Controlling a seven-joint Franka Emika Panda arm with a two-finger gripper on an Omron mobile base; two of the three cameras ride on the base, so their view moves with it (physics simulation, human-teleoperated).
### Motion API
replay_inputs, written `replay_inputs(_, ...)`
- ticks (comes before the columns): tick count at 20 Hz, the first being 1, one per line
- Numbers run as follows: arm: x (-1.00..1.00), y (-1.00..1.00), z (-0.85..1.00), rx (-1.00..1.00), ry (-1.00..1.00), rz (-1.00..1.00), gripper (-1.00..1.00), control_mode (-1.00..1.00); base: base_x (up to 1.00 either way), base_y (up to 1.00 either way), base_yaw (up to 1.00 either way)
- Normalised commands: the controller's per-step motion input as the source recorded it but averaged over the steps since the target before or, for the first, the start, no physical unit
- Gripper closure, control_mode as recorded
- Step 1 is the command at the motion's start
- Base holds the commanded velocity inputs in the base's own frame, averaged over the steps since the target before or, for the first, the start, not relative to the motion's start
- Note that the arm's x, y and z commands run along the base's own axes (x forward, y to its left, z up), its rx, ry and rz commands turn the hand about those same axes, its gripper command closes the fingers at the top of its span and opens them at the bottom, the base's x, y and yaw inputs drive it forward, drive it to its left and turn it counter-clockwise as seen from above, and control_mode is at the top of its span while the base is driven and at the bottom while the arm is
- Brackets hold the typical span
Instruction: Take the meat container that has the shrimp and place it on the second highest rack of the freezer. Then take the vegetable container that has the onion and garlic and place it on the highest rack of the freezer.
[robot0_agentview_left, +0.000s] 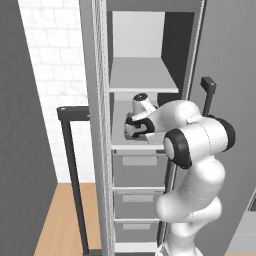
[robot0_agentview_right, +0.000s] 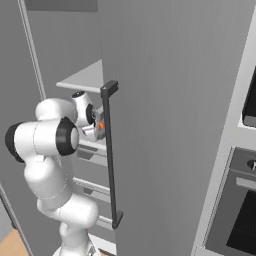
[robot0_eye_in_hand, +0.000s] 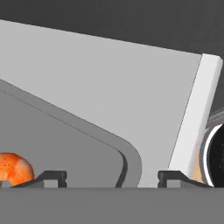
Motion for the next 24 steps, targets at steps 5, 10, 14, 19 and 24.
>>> replay_inputs(5, -0.96, 0.18, 0.59, 0.09, 0.01, -0.04, -1.0, -1.0, 0.0, 0.0, 0.0)
replay_inputs(10, -1.0, 0.31, 0.21, 0.08, 0.06, -0.03, -1.0, -1.0, 0.0, 0.0, 0.0)
replay_inputs(14, -1.0, 0.19, 0.02, 0.01, 0.0, 0.0, -1.0, -1.0, 0.0, 0.0, 0.0)
replay_inputs(19, -1.0, 0.02, 0.77, 0.05, -0.02, -0.05, -1.0, -1.0, 0.0, 0.0, 0.0)
replay_inputs(24, -1.0, -0.09, 0.87, 0.11, 0.0, 0.0, -1.0, -1.0, 0.0, 0.0, 0.0)
